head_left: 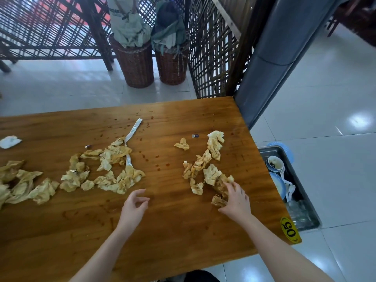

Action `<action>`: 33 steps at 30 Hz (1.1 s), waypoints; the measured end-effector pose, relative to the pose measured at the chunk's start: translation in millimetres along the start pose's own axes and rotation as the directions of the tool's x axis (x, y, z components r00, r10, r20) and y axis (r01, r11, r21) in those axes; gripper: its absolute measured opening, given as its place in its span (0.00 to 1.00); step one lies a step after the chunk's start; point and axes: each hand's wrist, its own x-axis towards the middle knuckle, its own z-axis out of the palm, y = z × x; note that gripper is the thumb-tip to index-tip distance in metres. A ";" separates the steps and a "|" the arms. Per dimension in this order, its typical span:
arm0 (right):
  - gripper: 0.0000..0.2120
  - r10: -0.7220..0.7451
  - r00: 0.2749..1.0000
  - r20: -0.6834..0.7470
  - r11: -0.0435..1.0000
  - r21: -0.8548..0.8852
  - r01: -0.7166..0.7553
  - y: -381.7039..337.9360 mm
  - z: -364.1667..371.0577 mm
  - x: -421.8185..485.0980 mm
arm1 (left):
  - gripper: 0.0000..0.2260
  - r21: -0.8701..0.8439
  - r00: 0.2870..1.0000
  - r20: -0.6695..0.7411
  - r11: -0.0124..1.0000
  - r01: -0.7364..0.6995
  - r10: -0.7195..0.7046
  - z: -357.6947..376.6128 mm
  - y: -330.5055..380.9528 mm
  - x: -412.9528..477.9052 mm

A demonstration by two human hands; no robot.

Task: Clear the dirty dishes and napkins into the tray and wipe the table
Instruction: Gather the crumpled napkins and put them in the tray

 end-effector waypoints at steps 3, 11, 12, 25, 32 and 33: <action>0.40 0.003 0.999 -0.032 1.000 -0.030 -0.004 1.6 2.4 -0.1 | 0.15 0.001 1.000 -0.006 1.000 0.002 -0.002 -0.3 1.6 -0.8; 0.24 0.055 0.995 -0.084 0.998 0.022 -0.054 1.0 0.5 -1.4 | 0.15 0.026 1.000 0.005 1.000 -0.006 0.006 -0.3 2.9 -0.4; 0.22 0.060 0.995 -0.083 0.998 0.027 -0.058 1.3 0.6 -2.3 | 0.15 0.029 1.000 0.008 1.000 -0.006 0.006 0.1 3.0 -0.6; 0.10 0.105 0.971 -0.213 0.967 0.249 -0.049 6.2 -6.5 -23.5 | 0.15 0.045 0.997 0.063 0.998 -0.044 0.041 14.9 13.3 -0.6; 0.17 0.078 0.985 -0.154 0.996 0.049 -0.071 11.6 -5.3 -25.1 | 0.15 0.059 0.995 0.086 0.997 -0.047 0.042 20.5 14.4 0.0; 0.19 0.079 0.986 -0.148 0.996 0.038 -0.075 10.9 -3.1 -25.3 | 0.15 0.057 0.995 0.088 0.997 -0.044 0.038 20.4 14.1 -0.1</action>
